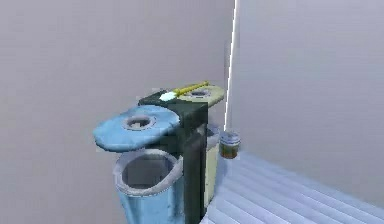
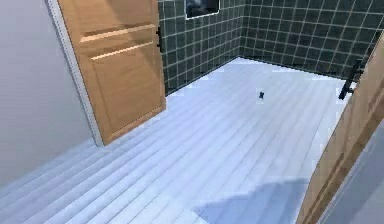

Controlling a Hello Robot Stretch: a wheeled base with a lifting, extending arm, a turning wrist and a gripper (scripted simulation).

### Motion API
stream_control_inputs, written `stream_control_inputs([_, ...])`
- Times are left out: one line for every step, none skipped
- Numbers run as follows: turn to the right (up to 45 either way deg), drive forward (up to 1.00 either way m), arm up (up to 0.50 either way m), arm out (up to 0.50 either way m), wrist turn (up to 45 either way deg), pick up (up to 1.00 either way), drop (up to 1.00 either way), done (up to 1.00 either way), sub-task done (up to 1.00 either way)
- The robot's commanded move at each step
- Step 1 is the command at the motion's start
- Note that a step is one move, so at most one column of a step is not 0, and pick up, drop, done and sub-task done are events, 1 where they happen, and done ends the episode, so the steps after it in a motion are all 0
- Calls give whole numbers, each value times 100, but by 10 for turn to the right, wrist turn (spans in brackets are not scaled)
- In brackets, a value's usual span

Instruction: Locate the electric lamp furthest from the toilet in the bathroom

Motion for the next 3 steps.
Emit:
stream_control_inputs([450, 0, 0, 0, 0, 0, 0, 0, 0])
stream_control_inputs([360, 0, 0, 0, 0, 0, 0, 0, 0])
stream_control_inputs([0, 30, 0, 0, 0, 0, 0, 0, 0])
